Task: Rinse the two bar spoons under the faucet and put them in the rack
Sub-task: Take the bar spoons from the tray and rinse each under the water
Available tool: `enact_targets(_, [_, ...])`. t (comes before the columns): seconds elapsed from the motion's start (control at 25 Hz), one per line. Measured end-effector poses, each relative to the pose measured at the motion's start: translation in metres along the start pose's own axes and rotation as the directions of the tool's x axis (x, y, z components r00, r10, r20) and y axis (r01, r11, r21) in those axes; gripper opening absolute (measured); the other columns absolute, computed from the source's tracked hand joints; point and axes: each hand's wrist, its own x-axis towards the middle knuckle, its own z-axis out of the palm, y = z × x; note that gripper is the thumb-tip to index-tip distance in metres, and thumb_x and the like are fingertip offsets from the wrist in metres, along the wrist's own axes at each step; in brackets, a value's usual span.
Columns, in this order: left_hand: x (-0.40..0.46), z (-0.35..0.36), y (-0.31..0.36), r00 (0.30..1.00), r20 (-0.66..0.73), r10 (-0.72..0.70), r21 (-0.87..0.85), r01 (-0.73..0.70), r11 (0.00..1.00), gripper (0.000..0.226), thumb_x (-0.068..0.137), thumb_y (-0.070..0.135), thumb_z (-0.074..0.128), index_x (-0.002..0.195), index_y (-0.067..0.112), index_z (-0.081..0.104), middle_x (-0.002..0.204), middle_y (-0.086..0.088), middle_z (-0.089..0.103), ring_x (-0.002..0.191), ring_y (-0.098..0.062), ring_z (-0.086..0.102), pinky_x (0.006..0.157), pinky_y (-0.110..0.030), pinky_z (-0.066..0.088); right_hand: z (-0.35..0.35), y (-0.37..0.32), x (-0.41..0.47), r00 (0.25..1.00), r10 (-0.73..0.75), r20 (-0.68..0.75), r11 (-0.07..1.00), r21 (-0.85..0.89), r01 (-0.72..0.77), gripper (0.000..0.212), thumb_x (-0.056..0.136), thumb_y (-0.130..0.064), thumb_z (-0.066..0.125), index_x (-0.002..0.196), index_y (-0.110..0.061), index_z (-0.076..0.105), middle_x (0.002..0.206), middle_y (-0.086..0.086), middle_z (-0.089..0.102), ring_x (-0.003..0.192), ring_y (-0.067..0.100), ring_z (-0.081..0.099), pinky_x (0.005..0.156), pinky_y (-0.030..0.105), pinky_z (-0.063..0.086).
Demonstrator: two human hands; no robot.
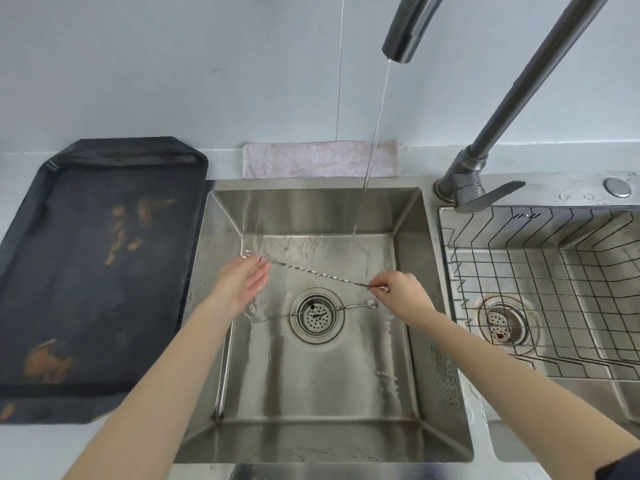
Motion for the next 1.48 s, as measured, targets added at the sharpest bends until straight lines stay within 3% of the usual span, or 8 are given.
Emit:
enact_targets(0.2, [0.010, -0.013, -0.056, 0.974, -0.133, -0.186, -0.125, 0.169, 0.978, 0.011, 0.090, 0.002, 0.047, 0.098, -0.001, 0.054, 0.093, -0.007, 0.056, 0.097, -0.018, 0.053, 0.094, -0.035, 0.042, 0.026, 0.013, -0.003, 0.995, 0.013, 0.096, 0.995, -0.104, -0.003, 0.023, 0.091, -0.015, 0.051, 0.106, -0.010, 0.068, 0.116, 0.013, 0.061, 0.105, 0.030, 0.059, 0.089, 0.038, 0.051])
enact_targets(0.32, [0.014, -0.016, -0.077, 0.951, -0.192, -0.243, -0.175, 0.210, 0.962, 0.018, 0.090, -0.001, 0.046, 0.107, -0.004, 0.052, 0.089, -0.008, 0.057, 0.075, -0.014, 0.054, 0.101, -0.034, 0.039, 0.039, 0.020, -0.005, 0.987, 0.051, 0.153, 0.981, -0.193, -0.021, 0.024, 0.092, -0.014, 0.049, 0.109, -0.013, 0.066, 0.120, 0.011, 0.061, 0.110, 0.029, 0.058, 0.087, 0.036, 0.048])
enact_targets(0.56, [0.023, -0.028, -0.104, 0.912, -0.279, -0.300, -0.084, 0.288, 0.954, 0.019, 0.090, -0.005, 0.043, 0.072, 0.002, 0.048, 0.053, -0.009, 0.061, 0.034, -0.007, 0.060, 0.090, -0.029, 0.048, 0.056, 0.032, -0.008, 0.971, 0.082, 0.224, 0.962, -0.272, -0.019, 0.027, 0.093, -0.012, 0.045, 0.113, -0.014, 0.063, 0.124, 0.010, 0.056, 0.115, 0.029, 0.055, 0.090, 0.036, 0.047])
enact_targets(0.64, [0.026, -0.030, -0.112, 0.903, -0.302, -0.305, -0.057, 0.302, 0.952, 0.024, 0.089, -0.006, 0.042, 0.068, 0.003, 0.045, 0.060, -0.011, 0.058, 0.026, -0.004, 0.055, 0.090, -0.036, 0.043, 0.061, 0.034, -0.007, 0.970, 0.097, 0.223, 0.959, -0.282, -0.031, 0.028, 0.093, -0.010, 0.044, 0.112, -0.014, 0.064, 0.125, 0.010, 0.055, 0.114, 0.029, 0.054, 0.089, 0.036, 0.048])
enact_targets(0.84, [0.033, -0.034, -0.118, 0.878, -0.375, -0.298, -0.017, 0.315, 0.949, 0.020, 0.089, -0.006, 0.044, 0.072, 0.005, 0.045, 0.067, -0.010, 0.048, 0.046, -0.013, 0.055, 0.076, -0.026, 0.054, 0.068, 0.037, -0.007, 0.969, 0.122, 0.213, 0.952, -0.300, -0.054, 0.029, 0.093, -0.009, 0.042, 0.112, -0.015, 0.064, 0.124, 0.010, 0.051, 0.117, 0.027, 0.051, 0.088, 0.037, 0.049])
enact_targets(1.08, [0.031, -0.039, -0.120, 0.895, -0.418, -0.155, 0.263, 0.283, 0.922, 0.026, 0.087, -0.007, 0.047, 0.064, 0.007, 0.045, 0.064, -0.007, 0.044, 0.054, -0.012, 0.043, 0.030, -0.009, 0.041, 0.071, 0.036, -0.008, 0.973, 0.114, 0.200, 0.954, -0.297, -0.051, 0.026, 0.093, -0.009, 0.042, 0.109, -0.012, 0.062, 0.121, 0.010, 0.051, 0.117, 0.026, 0.048, 0.083, 0.036, 0.048])
enact_targets(1.32, [0.030, -0.039, -0.122, 0.905, -0.421, -0.054, 0.474, 0.270, 0.838, 0.027, 0.085, -0.002, 0.047, 0.061, 0.010, 0.049, 0.078, -0.011, 0.050, 0.059, -0.019, 0.043, 0.038, -0.016, 0.044, 0.068, 0.033, -0.011, 0.975, 0.097, 0.201, 0.950, -0.311, -0.031, 0.026, 0.093, -0.010, 0.042, 0.111, -0.013, 0.061, 0.122, 0.009, 0.051, 0.118, 0.025, 0.047, 0.084, 0.036, 0.047])
enact_targets(1.48, [0.025, -0.036, -0.116, 0.909, -0.409, -0.083, 0.511, 0.304, 0.804, 0.010, 0.086, 0.010, 0.050, 0.092, 0.004, 0.055, 0.108, -0.021, 0.054, 0.082, -0.026, 0.048, 0.062, -0.027, 0.043, 0.064, 0.027, -0.014, 0.975, 0.063, 0.212, 0.940, -0.341, 0.013, 0.027, 0.093, -0.012, 0.040, 0.113, -0.013, 0.059, 0.123, 0.009, 0.053, 0.118, 0.027, 0.049, 0.088, 0.038, 0.048])
